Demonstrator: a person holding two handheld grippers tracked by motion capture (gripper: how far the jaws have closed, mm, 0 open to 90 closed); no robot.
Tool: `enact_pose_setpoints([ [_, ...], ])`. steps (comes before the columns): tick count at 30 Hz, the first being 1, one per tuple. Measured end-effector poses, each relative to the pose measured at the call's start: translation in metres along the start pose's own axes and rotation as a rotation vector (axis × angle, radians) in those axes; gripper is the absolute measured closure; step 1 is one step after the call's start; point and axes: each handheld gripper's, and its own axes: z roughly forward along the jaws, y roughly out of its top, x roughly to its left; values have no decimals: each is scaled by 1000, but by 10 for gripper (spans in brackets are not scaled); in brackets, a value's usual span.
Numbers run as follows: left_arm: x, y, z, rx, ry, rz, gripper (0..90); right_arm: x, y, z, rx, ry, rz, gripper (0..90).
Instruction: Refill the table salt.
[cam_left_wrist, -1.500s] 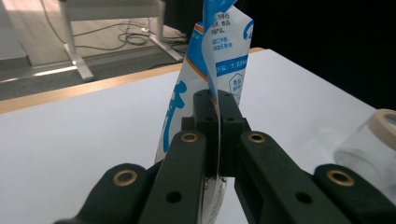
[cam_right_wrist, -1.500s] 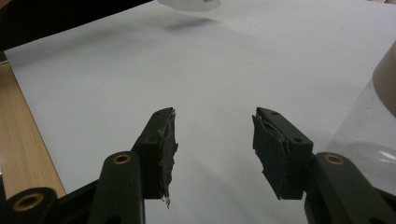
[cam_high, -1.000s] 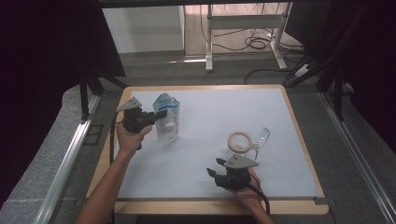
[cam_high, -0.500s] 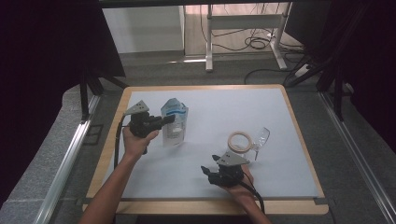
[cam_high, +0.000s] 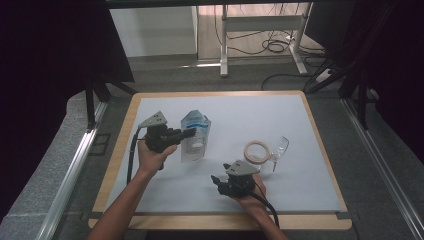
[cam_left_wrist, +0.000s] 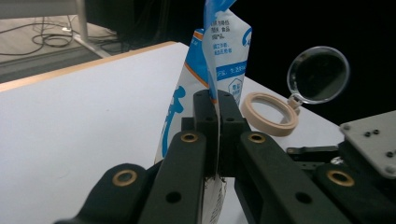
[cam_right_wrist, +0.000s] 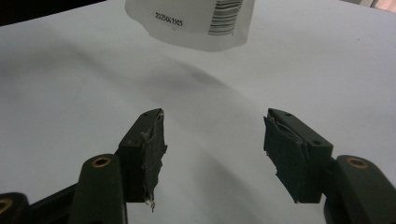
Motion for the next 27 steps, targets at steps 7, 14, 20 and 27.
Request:
enact_pose_setpoints([
  [7, -11, 2, 7, 2, -34, 4, 900, 3, 4, 12, -2, -31, -8, 374],
  [14, -19, 4, 10, 3, -57, 14, 900, 5, 9, 27, 13, -89, -15, 350],
  [20, -24, 5, 10, 3, -77, 8, 900, 2, 13, 38, 20, -130, -6, 342],
  [27, -29, 7, 10, 7, -96, 7, 900, 7, 19, 42, 21, -175, -47, 341],
])
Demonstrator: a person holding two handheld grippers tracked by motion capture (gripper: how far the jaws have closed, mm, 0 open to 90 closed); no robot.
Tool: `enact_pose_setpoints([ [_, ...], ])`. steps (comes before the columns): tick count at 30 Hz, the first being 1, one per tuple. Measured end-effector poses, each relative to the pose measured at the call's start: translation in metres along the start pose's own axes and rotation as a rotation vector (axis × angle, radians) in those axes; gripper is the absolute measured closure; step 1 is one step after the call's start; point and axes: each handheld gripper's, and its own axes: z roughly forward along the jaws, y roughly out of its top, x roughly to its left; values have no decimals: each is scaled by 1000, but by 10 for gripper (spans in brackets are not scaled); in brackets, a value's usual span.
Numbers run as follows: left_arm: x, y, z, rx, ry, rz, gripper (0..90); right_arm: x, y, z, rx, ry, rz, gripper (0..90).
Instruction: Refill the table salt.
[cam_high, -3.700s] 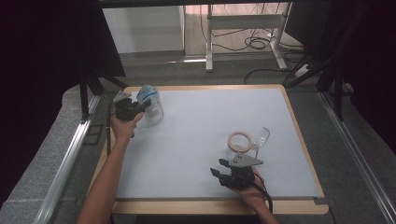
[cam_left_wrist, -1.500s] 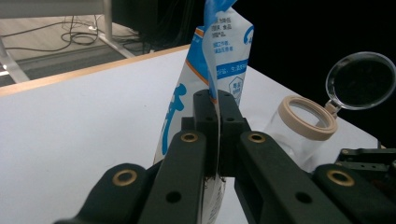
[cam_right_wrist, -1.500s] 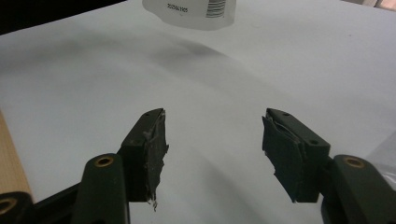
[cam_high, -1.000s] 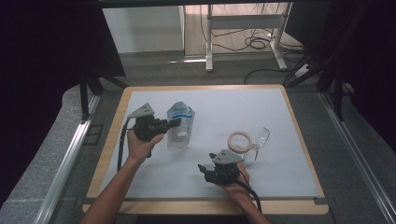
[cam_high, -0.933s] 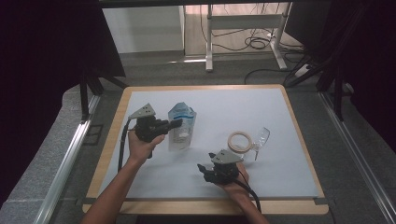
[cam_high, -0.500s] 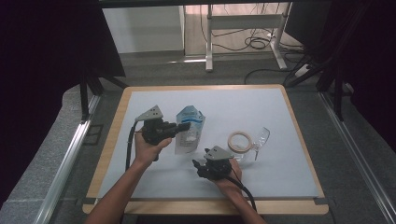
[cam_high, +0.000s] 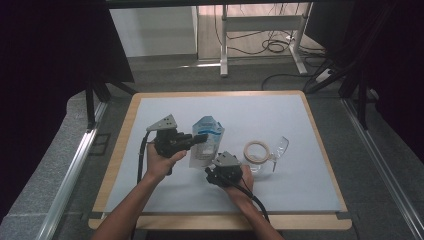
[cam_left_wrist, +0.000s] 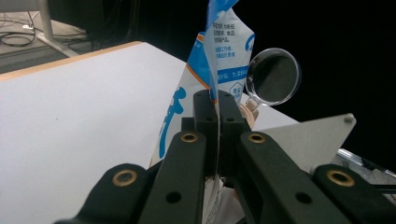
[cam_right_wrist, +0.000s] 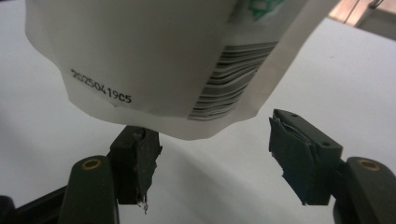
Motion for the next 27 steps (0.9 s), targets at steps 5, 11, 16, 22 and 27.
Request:
enact_pose_setpoints([
  [5, -1, 2, 2, 1, -21, -6, 900, 1, 0, 0, -37, 2, -36, 341],
  [11, -2, 6, 6, 6, -11, -2, 900, 1, 1, -2, -68, 40, -64, 385],
  [16, -2, 8, 13, 15, -17, -5, 900, -3, -2, -8, -85, 78, -18, 456],
  [22, -3, 11, 26, 33, -31, -7, 900, -6, -6, -14, -73, 114, 18, 471],
  [27, -4, 14, 36, 51, -44, -6, 900, -7, -11, -23, -71, 139, 55, 476],
])
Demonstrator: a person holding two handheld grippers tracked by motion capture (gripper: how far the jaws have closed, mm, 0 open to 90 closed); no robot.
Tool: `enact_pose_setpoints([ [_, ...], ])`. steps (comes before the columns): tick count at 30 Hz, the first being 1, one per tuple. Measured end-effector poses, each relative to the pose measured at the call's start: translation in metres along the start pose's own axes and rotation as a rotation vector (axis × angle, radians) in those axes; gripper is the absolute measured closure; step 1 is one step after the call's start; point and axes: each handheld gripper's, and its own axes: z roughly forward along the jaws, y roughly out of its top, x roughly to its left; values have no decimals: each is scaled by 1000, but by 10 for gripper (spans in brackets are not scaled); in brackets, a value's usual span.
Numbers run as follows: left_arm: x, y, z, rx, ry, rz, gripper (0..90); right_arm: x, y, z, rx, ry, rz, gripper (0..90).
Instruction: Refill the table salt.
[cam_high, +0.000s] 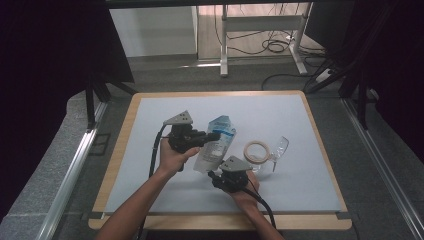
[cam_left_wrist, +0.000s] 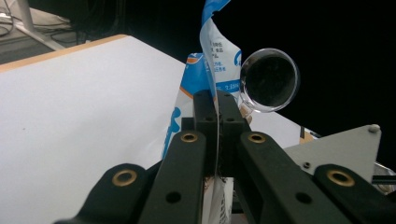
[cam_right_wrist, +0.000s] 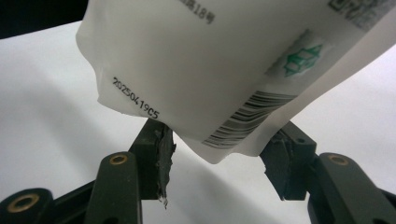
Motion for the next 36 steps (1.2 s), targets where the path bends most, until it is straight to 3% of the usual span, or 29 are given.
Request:
enact_pose_setpoints([
  [14, -2, 6, 23, 71, -37, 7, 900, 0, -14, -19, -8, 25, 68, 486],
  [36, -4, 12, 47, 129, -57, 10, 900, -4, -18, -25, -14, 50, 114, 491],
])
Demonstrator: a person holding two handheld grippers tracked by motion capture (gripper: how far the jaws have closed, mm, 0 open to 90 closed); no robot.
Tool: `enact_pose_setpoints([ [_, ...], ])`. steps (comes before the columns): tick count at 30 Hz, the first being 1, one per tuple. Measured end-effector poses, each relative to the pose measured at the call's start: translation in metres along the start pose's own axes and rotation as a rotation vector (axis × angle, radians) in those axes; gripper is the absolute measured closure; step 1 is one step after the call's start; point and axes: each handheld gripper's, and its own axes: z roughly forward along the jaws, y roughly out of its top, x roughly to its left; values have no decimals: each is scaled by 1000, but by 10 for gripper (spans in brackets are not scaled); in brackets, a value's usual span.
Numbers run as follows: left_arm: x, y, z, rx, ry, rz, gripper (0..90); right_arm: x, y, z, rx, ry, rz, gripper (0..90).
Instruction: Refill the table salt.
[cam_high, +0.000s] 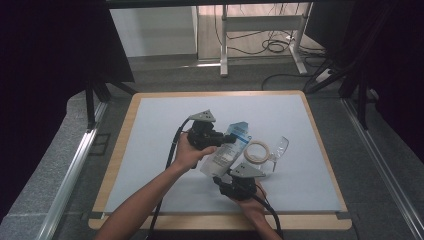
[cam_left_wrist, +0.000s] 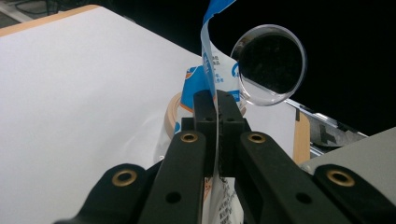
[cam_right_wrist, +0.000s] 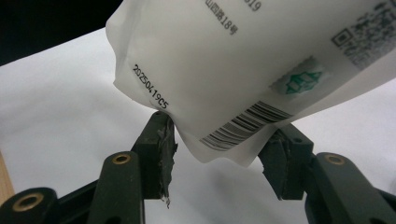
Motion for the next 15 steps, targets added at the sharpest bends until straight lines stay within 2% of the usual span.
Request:
enact_pose_setpoints([
  [6, 0, 3, 2, 4, 0, 1, 900, -1, 1, -1, -8, 17, 6, 501],
  [15, -2, 8, 4, 18, 6, 24, 900, -3, 3, -6, -32, 52, 23, 511],
])
